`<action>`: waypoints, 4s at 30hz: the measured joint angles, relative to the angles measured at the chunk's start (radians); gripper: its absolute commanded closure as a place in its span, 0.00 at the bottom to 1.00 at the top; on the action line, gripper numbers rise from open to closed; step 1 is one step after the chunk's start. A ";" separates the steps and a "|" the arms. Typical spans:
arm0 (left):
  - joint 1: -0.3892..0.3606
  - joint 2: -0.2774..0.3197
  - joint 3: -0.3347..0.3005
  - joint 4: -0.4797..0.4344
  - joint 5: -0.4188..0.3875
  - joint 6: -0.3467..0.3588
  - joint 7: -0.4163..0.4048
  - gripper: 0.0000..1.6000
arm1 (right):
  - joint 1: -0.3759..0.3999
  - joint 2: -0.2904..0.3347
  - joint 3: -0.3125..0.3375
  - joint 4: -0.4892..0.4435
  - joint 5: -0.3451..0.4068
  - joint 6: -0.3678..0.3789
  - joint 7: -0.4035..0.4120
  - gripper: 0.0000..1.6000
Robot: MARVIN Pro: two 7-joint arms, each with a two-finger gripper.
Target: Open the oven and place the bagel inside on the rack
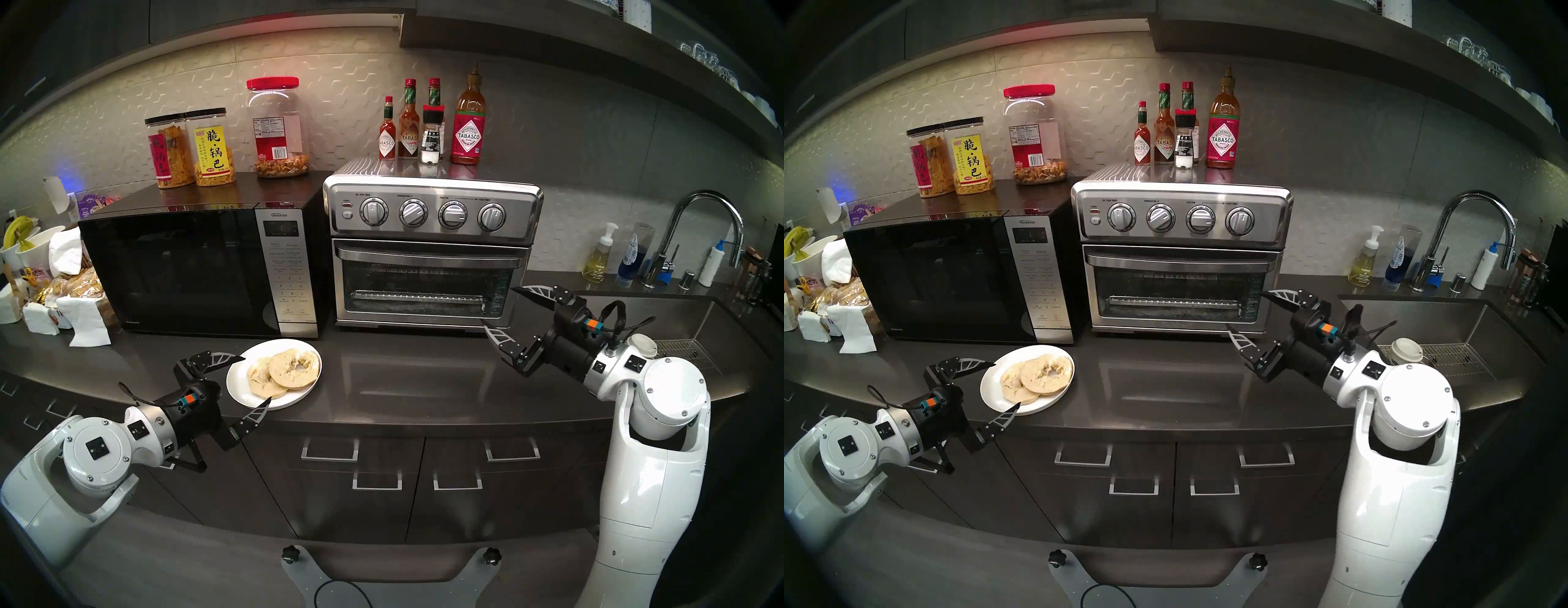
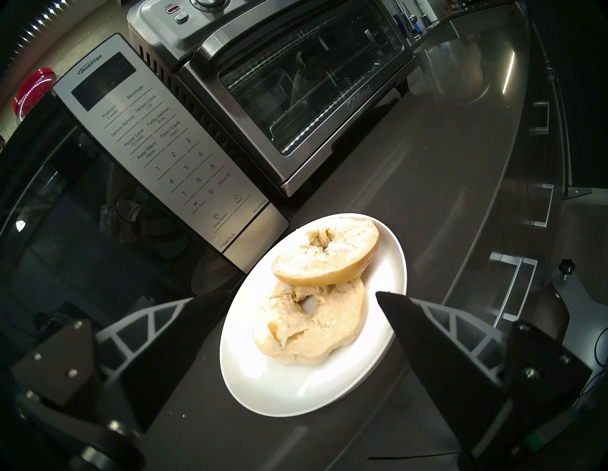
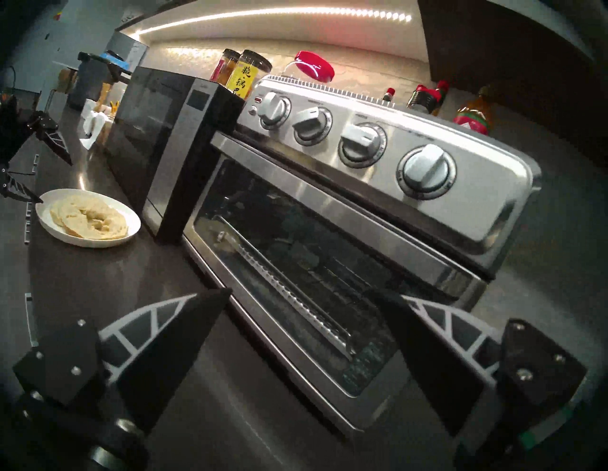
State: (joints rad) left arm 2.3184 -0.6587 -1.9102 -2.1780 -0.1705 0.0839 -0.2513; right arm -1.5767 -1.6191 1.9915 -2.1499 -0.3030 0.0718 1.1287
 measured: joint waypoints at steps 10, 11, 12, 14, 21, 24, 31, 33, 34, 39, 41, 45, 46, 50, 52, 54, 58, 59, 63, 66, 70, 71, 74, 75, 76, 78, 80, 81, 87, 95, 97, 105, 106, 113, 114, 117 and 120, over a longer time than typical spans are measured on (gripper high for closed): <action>0.002 -0.001 -0.001 0.000 0.000 0.000 -0.001 0.00 | -0.029 -0.006 0.017 -0.008 0.042 -0.101 0.000 0.00; 0.002 -0.001 -0.001 0.000 0.001 0.000 -0.001 0.00 | -0.026 -0.006 0.013 -0.003 0.040 -0.105 -0.003 0.00; 0.003 -0.001 -0.001 0.000 0.001 0.000 -0.001 0.00 | -0.022 -0.007 0.008 0.003 0.038 -0.108 -0.007 0.00; 0.003 -0.001 -0.001 0.000 0.001 0.000 -0.001 0.00 | -0.012 -0.008 -0.003 0.015 0.029 -0.112 -0.016 0.00; 0.003 -0.001 -0.001 0.000 0.001 0.000 -0.001 0.00 | 0.027 -0.010 -0.042 0.045 -0.016 -0.117 -0.040 0.00; 0.004 -0.001 -0.001 0.000 0.001 0.000 -0.001 0.00 | 0.040 -0.011 -0.051 0.051 -0.027 -0.118 -0.046 0.00; 0.004 -0.001 -0.001 0.000 0.001 0.000 -0.001 0.00 | 0.076 -0.013 -0.078 0.068 -0.060 -0.124 -0.062 0.00; 0.004 -0.001 -0.001 0.000 0.001 0.000 -0.001 0.00 | 0.083 -0.013 -0.082 0.075 -0.066 -0.126 -0.064 0.00; 0.004 -0.001 -0.001 0.000 0.001 0.000 -0.001 0.00 | 0.087 -0.013 -0.085 0.079 -0.070 -0.128 -0.065 0.00; 0.004 -0.001 -0.001 0.000 0.001 0.000 -0.001 0.00 | 0.109 -0.009 -0.100 0.109 -0.089 -0.136 -0.066 0.00; 0.004 -0.001 -0.001 0.000 0.001 0.000 -0.001 0.00 | 0.121 -0.005 -0.107 0.125 -0.098 -0.140 -0.066 0.00; 0.004 -0.001 -0.001 0.000 0.001 0.000 -0.001 0.00 | 0.143 0.003 -0.118 0.150 -0.113 -0.146 -0.066 0.00; 0.004 -0.001 -0.001 0.000 0.001 0.000 -0.001 0.00 | 0.146 0.004 -0.119 0.153 -0.114 -0.147 -0.066 0.00; 0.004 -0.002 -0.001 0.000 0.001 0.000 -0.001 0.00 | 0.163 0.007 -0.125 0.160 -0.119 -0.148 -0.066 0.00; 0.004 -0.002 -0.001 0.000 0.001 0.000 -0.001 0.00 | 0.170 0.008 -0.127 0.160 -0.119 -0.148 -0.066 0.00; 0.004 -0.002 -0.001 0.000 0.001 0.000 -0.001 0.00 | 0.177 0.008 -0.128 0.161 -0.118 -0.148 -0.066 0.00; 0.004 -0.002 -0.001 0.000 0.001 0.000 -0.002 0.00 | 0.195 0.014 -0.131 0.172 -0.119 -0.142 -0.065 0.00; 0.004 -0.002 -0.001 0.000 0.001 0.000 -0.002 0.00 | 0.198 0.015 -0.131 0.175 -0.119 -0.140 -0.065 0.00; 0.004 -0.002 -0.001 0.000 0.001 0.000 -0.002 0.00 | 0.223 0.031 -0.136 0.200 -0.122 -0.124 -0.054 0.00; 0.004 -0.002 -0.001 0.000 0.001 0.000 -0.002 0.00 | 0.237 0.041 -0.140 0.212 -0.124 -0.120 -0.042 0.00; 0.004 -0.002 -0.001 0.000 0.002 0.000 -0.002 0.00 | 0.257 0.051 -0.149 0.219 -0.129 -0.113 -0.030 0.00; 0.004 -0.002 -0.001 0.000 0.002 0.000 -0.002 0.00 | 0.261 0.053 -0.151 0.219 -0.130 -0.112 -0.028 0.00; 0.004 -0.002 -0.001 0.000 0.002 0.000 -0.002 0.00 | 0.273 0.056 -0.160 0.221 -0.139 -0.107 -0.027 0.00; 0.004 -0.002 -0.001 0.000 0.002 0.000 -0.002 0.00 | 0.278 0.057 -0.164 0.223 -0.145 -0.106 -0.028 0.00; 0.004 -0.002 -0.001 0.000 0.002 0.000 -0.002 0.00 | 0.282 0.059 -0.169 0.225 -0.152 -0.104 -0.029 0.00; 0.004 -0.002 -0.001 0.000 0.002 0.000 -0.002 0.00 | 0.290 0.062 -0.177 0.228 -0.163 -0.102 -0.029 0.00; 0.004 -0.002 -0.001 0.000 0.002 0.000 -0.002 0.00 | 0.301 0.067 -0.189 0.235 -0.182 -0.098 -0.029 0.00; 0.004 -0.002 -0.001 0.000 0.002 0.000 -0.002 0.00 | 0.306 0.069 -0.193 0.238 -0.189 -0.096 -0.029 0.00; 0.004 -0.002 -0.001 0.000 0.002 0.000 -0.002 0.00 | 0.333 0.083 -0.227 0.270 -0.238 -0.099 -0.032 0.00; 0.004 -0.003 -0.001 0.000 0.002 0.000 -0.002 0.00 | 0.390 0.111 -0.281 0.354 -0.313 -0.140 -0.038 0.00; 0.004 -0.003 -0.001 0.000 0.002 0.000 -0.002 0.00 | 0.401 0.117 -0.285 0.364 -0.322 -0.150 -0.038 0.00; 0.004 -0.003 -0.001 0.000 0.002 0.000 -0.002 0.00 | 0.430 0.133 -0.292 0.394 -0.336 -0.180 -0.036 0.00; 0.004 -0.003 -0.001 0.000 0.002 0.000 -0.002 0.00 | 0.434 0.135 -0.292 0.397 -0.337 -0.183 -0.035 0.00; 0.004 -0.003 -0.001 0.000 0.002 0.000 -0.002 0.00 | 0.464 0.144 -0.296 0.417 -0.339 -0.194 -0.023 0.54; 0.004 -0.003 -0.001 0.000 0.002 0.000 -0.002 0.00 | 0.467 0.145 -0.296 0.417 -0.339 -0.193 -0.023 0.62; 0.004 -0.003 -0.001 0.000 0.002 0.000 -0.002 0.00 | 0.483 0.147 -0.297 0.418 -0.345 -0.183 -0.019 0.79; 0.004 -0.003 -0.001 0.000 0.002 0.000 -0.002 0.00 | 0.489 0.147 -0.299 0.415 -0.355 -0.176 -0.011 0.92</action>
State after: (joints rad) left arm 2.3228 -0.6618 -1.9116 -2.1784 -0.1683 0.0837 -0.2537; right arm -1.0876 -1.4717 1.6922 -1.7345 -0.6577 -0.1039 1.1173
